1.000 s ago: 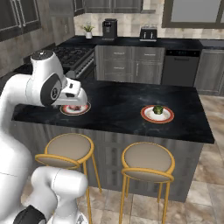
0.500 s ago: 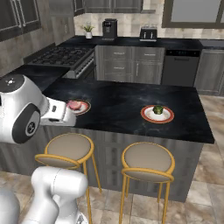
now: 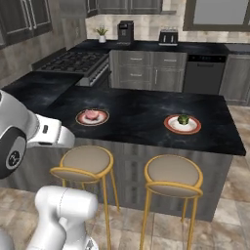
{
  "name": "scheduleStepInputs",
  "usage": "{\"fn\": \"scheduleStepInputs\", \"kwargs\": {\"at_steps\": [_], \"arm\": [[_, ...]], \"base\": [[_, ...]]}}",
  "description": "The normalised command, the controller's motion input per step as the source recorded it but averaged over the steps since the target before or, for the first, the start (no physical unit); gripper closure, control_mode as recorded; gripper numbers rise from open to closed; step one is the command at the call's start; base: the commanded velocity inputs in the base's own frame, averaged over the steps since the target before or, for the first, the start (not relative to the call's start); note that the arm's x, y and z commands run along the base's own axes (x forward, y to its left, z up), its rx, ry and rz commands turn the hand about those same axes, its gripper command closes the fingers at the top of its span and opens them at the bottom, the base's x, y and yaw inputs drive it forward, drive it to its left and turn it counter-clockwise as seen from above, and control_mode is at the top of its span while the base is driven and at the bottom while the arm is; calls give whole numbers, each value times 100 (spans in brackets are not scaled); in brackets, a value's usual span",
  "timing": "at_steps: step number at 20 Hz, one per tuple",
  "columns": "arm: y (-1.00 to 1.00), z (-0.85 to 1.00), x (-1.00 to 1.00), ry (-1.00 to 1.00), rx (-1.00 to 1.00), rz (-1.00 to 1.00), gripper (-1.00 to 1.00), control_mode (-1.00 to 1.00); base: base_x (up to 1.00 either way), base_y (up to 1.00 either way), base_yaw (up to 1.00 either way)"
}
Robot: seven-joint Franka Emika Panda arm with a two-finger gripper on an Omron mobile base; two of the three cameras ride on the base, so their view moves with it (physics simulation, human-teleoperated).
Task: Transport the steak and broccoli to the fridge. Place the steak on the rack containing meat and place the broccoli on the rack containing the vegetable, ensuring meats and vegetables are on different racks.
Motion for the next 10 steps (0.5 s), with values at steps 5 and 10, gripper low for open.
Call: {"fn": "scheduleStepInputs", "kwargs": {"at_steps": [5,10], "arm": [[0,0,0,0,0,0,-100,100],[0,0,0,0,0,0,-100,100]], "base": [[8,46,0],[78,0,0]]}}
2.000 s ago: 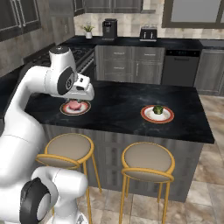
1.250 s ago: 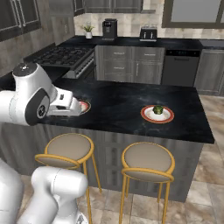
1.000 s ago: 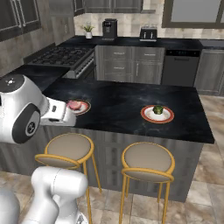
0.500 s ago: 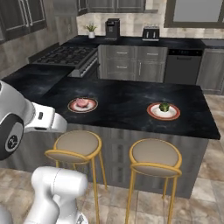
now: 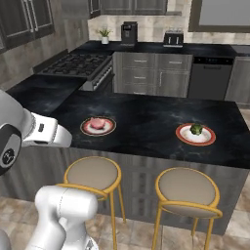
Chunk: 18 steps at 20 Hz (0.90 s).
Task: Transport the steak and broccoli to the fridge. Place the steak on the rack containing meat and place the broccoli on the rack containing the vegetable, ensuring meats and vegetables are on different racks.
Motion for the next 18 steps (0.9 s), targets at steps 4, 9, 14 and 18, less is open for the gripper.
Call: {"fn": "scheduleStepInputs", "kwargs": {"at_steps": [4,9,14,18], "arm": [[0,0,0,0,0,0,-100,100],[0,0,0,0,0,0,-100,100],[1,0,60,16,0,5,-100,-100],[1,-8,100,34,0,15,-100,-100]], "base": [[98,15,0],[100,42,0],[40,9,0],[0,0,0]]}}
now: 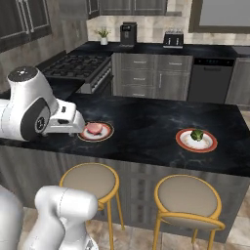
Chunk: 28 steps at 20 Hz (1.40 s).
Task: Transport the steak and broccoli to the fridge. Place the steak on the rack containing meat and place the broccoli on the rack containing the vegetable, ensuring meats and vegetables are on different racks.
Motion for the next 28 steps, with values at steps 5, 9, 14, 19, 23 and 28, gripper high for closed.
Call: {"fn": "scheduleStepInputs", "kwargs": {"at_steps": [5,9,14,19,23,28], "arm": [[46,-40,100,39,0,3,-100,-100],[48,-40,100,35,0,0,-100,-100],[31,-27,100,23,0,0,-100,-100],[25,-32,75,18,0,0,-100,-100],[20,-46,57,12,-3,-1,-100,-100],[11,-40,53,7,-6,-3,-100,-100]], "base": [[0,0,0],[0,0,0],[0,0,0],[0,0,0],[0,0,0],[0,0,0]]}}
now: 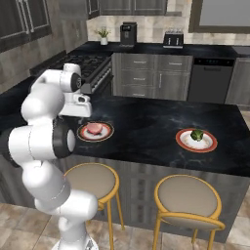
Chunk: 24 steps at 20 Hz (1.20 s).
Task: Transport the steak and broccoli to the fridge. Place the steak on the rack containing meat and place the broccoli on the rack containing the vegetable, ensuring meats and vegetables are on different racks.
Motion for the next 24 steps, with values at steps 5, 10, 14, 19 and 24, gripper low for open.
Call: {"fn": "scheduleStepInputs", "kwargs": {"at_steps": [5,10,14,19,24], "arm": [[3,-34,33,0,-8,-8,-100,-100],[0,-28,32,0,-4,-9,-100,-100],[0,-27,41,0,0,-9,-100,-100],[2,-32,36,-5,-1,-11,-100,-100],[10,-24,38,-6,-6,-9,-100,-100]], "base": [[0,0,0],[0,0,0],[0,0,0],[0,0,0],[0,0,0]]}}
